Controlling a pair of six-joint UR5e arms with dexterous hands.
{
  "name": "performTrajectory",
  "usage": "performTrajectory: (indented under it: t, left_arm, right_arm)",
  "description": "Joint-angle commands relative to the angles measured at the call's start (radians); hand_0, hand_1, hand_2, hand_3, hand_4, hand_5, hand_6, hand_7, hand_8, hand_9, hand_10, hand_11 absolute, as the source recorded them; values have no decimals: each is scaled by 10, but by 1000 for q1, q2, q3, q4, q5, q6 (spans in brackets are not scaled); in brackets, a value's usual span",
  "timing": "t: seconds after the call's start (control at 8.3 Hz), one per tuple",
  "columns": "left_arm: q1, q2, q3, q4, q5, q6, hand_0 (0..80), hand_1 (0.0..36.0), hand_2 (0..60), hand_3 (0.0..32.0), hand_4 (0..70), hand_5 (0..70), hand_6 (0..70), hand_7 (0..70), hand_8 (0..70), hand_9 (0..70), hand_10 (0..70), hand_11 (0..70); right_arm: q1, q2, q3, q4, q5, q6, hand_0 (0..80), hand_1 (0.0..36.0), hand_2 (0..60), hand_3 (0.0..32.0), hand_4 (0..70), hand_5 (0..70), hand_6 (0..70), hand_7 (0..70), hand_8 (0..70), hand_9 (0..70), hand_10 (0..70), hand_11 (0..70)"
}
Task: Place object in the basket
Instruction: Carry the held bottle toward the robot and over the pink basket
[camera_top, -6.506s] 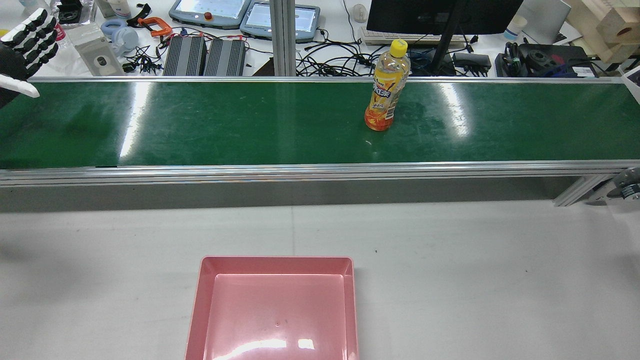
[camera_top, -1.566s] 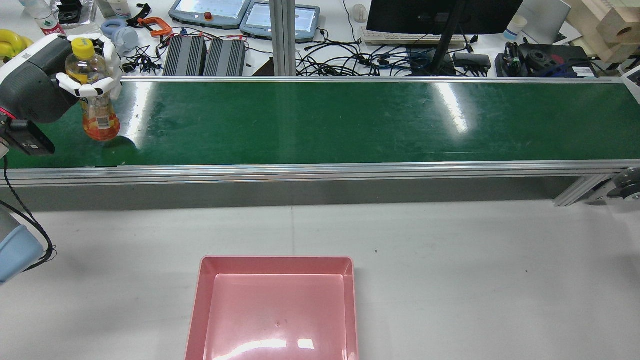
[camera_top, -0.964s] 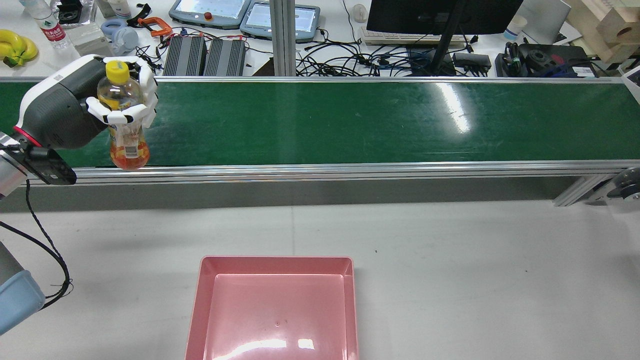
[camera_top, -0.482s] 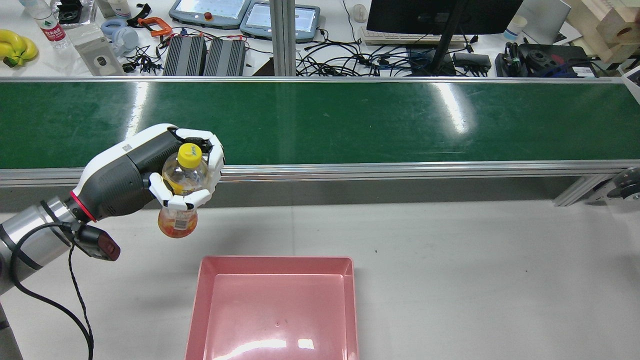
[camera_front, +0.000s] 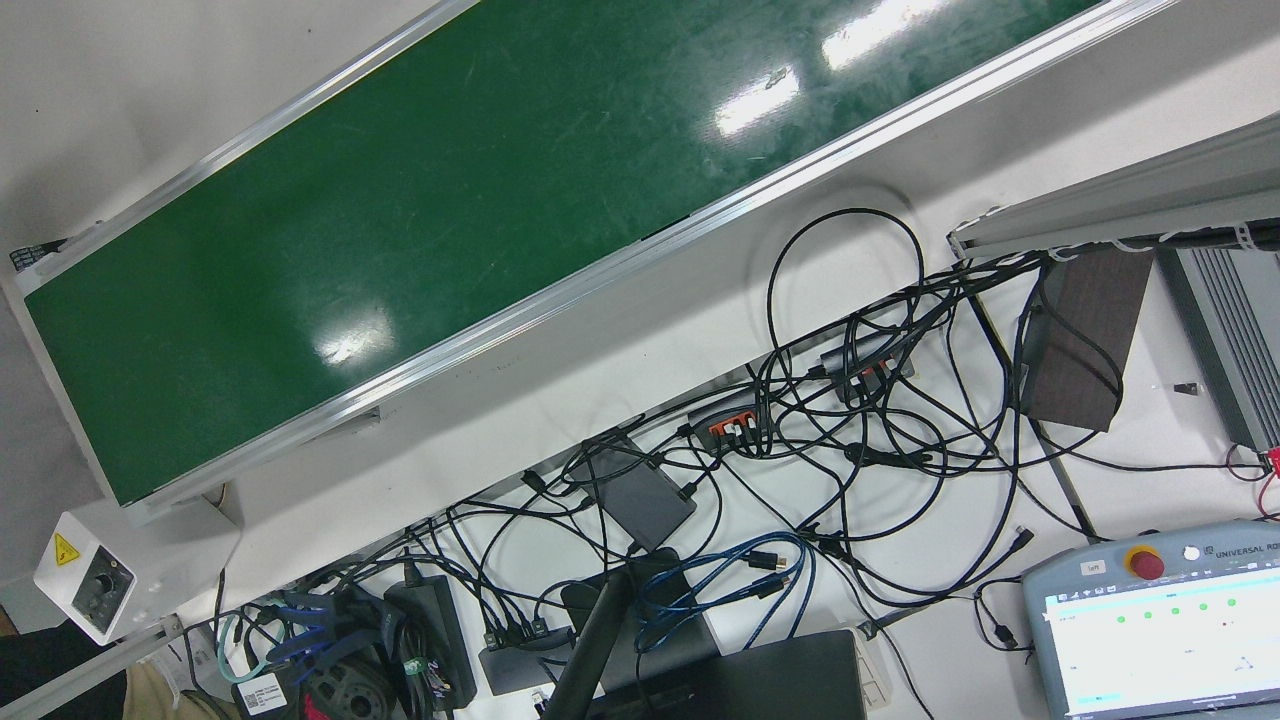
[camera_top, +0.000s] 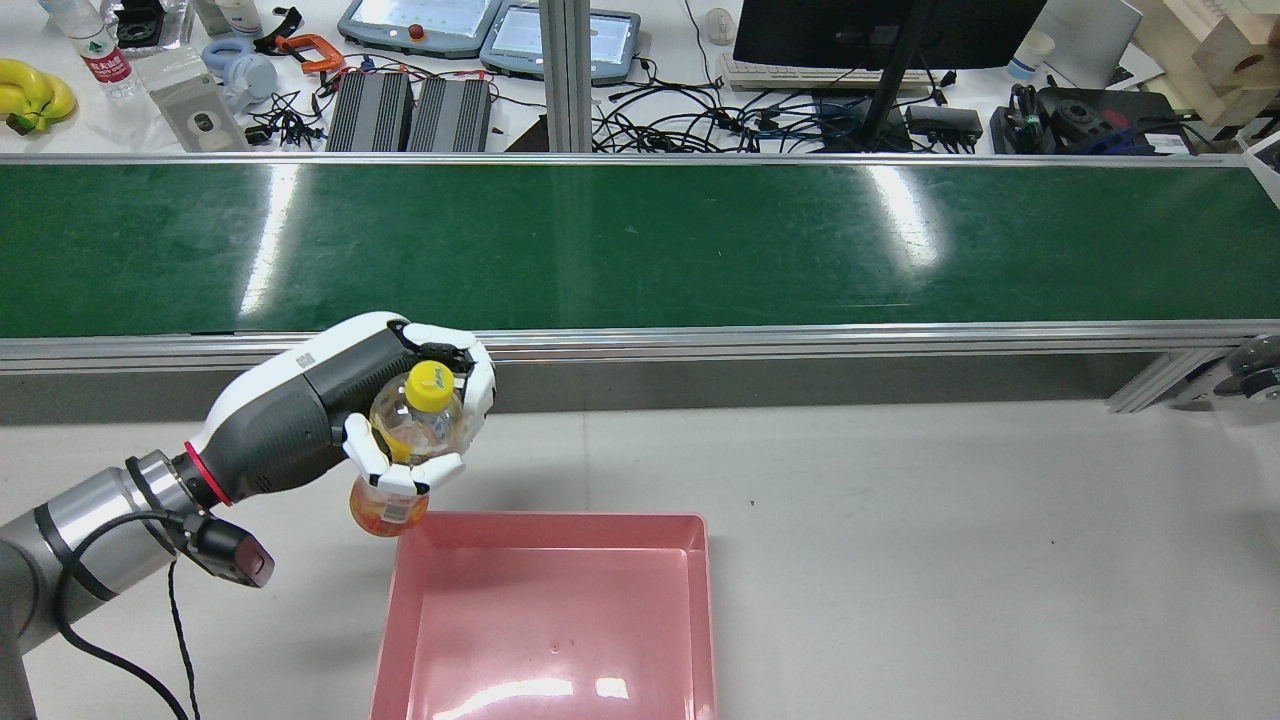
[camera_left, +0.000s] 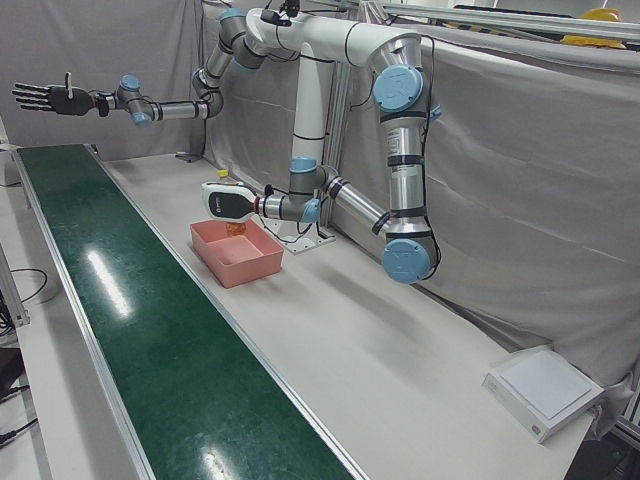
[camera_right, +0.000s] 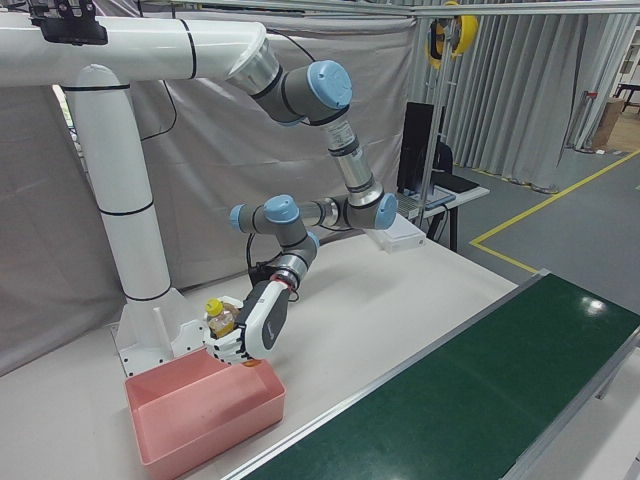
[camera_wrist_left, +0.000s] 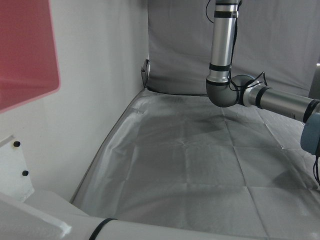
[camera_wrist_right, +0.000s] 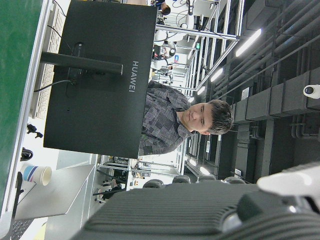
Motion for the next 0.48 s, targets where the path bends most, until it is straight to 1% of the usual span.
performTrajectory:
  t: [0.0, 0.12, 0.24, 0.36]
  left_arm:
    - [88, 0, 1, 11, -48, 23, 670, 220, 600, 0, 700, 700, 700, 700, 700, 700, 700, 700]
    - [93, 2, 1, 11, -42, 22, 791, 120, 40, 0, 700, 700, 700, 700, 683, 700, 670, 700]
    - [94, 4, -1, 23, -42, 23, 781, 76, 0, 0, 462, 558, 292, 660, 332, 514, 427, 609]
    - [101, 1, -1, 18, -37, 19, 718, 97, 0, 0, 113, 482, 179, 495, 199, 346, 327, 483]
  right_arm:
    - [0, 0, 0, -2, 0, 0, 0, 0, 0, 0, 0, 0, 0, 0, 0, 0, 0, 0]
    - [0, 0, 1, 0, 0, 0, 0, 0, 0, 0, 0, 0, 0, 0, 0, 0, 0, 0]
    - [0, 0, 1, 0, 0, 0, 0, 0, 0, 0, 0, 0, 0, 0, 0, 0, 0, 0]
    - [0, 0, 1, 0, 0, 0, 0, 0, 0, 0, 0, 0, 0, 0, 0, 0, 0, 0]
